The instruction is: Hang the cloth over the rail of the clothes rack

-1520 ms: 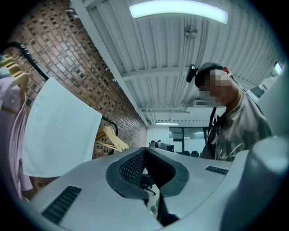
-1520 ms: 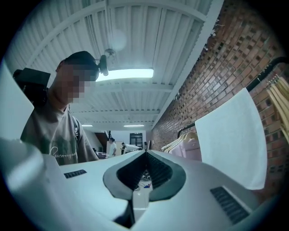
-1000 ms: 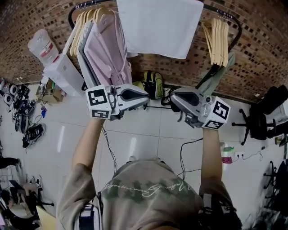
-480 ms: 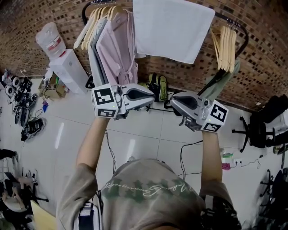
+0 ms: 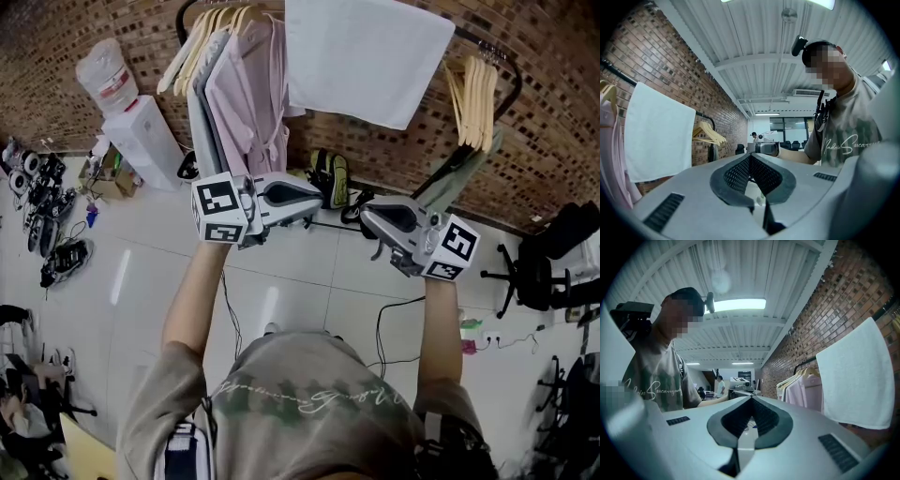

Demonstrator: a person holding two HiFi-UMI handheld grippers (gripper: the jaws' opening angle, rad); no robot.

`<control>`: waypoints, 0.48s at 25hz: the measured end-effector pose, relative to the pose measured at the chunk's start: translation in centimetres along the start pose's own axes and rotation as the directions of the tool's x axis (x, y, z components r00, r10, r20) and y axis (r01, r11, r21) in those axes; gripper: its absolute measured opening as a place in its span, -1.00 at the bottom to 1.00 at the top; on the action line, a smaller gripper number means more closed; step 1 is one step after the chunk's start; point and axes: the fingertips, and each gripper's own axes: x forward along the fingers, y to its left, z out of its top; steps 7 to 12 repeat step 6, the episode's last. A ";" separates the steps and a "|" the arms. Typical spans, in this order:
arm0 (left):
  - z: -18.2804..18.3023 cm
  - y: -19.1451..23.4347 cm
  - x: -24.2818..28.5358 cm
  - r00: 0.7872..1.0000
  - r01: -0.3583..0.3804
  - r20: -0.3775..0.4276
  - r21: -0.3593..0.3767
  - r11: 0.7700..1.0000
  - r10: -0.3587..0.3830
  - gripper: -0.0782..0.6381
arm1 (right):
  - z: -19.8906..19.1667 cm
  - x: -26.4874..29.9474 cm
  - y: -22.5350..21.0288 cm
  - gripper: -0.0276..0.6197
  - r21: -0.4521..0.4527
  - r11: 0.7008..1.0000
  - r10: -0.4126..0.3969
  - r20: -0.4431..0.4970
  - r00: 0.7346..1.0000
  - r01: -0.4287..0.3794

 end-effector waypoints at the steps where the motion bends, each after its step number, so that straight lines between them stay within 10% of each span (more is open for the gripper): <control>1: 0.0 0.2 -0.1 1.000 -0.012 0.002 0.008 1.000 0.012 -0.76 | 0.0 -0.1 0.0 -0.88 -0.005 1.000 0.005 -0.006 1.000 -0.005; 12: -1.4 0.2 0.0 1.000 -0.026 0.010 -0.016 1.000 0.026 -0.76 | -0.3 -0.8 -0.2 -0.88 -0.007 1.000 0.002 -0.005 1.000 -0.002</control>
